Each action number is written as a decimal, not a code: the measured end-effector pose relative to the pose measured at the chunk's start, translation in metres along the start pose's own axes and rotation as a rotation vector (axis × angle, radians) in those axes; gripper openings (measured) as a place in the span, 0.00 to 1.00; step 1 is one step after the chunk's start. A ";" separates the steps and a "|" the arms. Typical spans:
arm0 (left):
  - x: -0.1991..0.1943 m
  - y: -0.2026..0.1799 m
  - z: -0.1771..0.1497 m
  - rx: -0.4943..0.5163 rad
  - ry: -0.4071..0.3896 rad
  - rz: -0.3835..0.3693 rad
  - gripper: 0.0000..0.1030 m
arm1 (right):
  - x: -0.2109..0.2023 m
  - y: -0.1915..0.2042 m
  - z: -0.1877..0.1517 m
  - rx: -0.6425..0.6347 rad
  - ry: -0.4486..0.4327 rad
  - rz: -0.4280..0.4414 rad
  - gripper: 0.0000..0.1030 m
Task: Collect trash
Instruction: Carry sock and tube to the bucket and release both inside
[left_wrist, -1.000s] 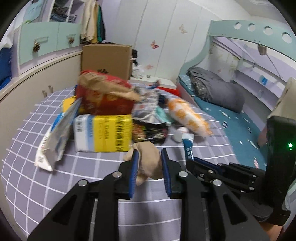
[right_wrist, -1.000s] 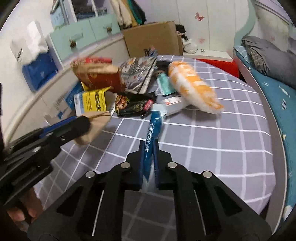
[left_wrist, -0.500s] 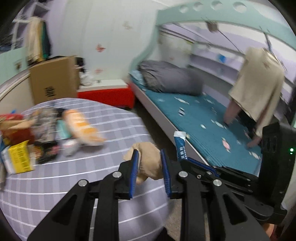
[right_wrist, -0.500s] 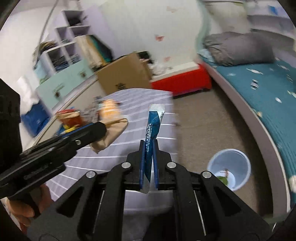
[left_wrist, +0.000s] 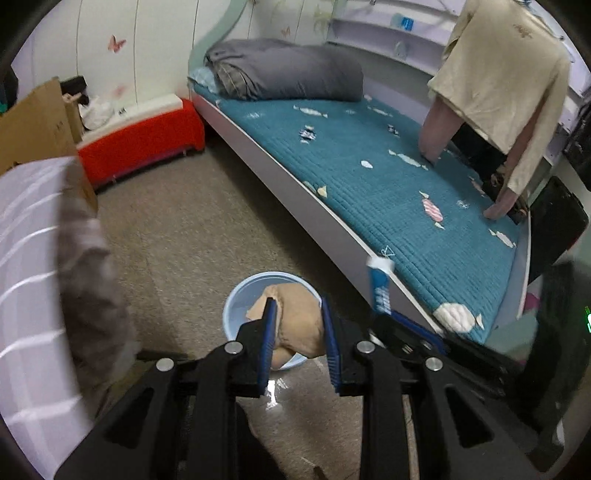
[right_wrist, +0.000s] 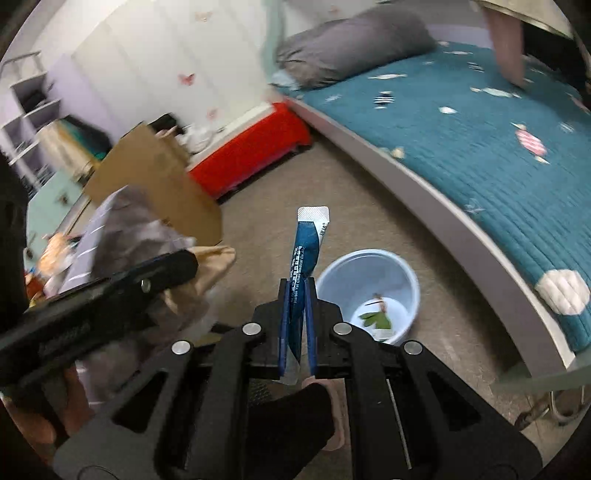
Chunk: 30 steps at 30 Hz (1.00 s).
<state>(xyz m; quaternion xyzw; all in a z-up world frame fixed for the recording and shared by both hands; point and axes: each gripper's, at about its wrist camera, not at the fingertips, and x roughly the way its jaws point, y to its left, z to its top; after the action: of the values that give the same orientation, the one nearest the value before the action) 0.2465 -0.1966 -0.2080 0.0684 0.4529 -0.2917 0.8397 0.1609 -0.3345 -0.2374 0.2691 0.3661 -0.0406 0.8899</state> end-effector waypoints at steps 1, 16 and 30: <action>0.011 -0.001 0.006 -0.001 0.006 0.002 0.23 | 0.002 -0.008 0.002 0.011 0.003 -0.008 0.08; 0.092 0.025 0.021 -0.088 0.064 0.033 0.63 | 0.064 -0.056 0.000 0.092 0.077 -0.057 0.08; 0.066 0.021 0.030 -0.008 -0.018 0.272 0.68 | 0.077 -0.031 0.017 0.065 0.051 0.005 0.09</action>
<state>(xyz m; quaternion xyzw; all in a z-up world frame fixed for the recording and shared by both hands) 0.3076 -0.2193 -0.2469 0.1232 0.4328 -0.1741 0.8759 0.2194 -0.3603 -0.2934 0.2996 0.3862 -0.0432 0.8713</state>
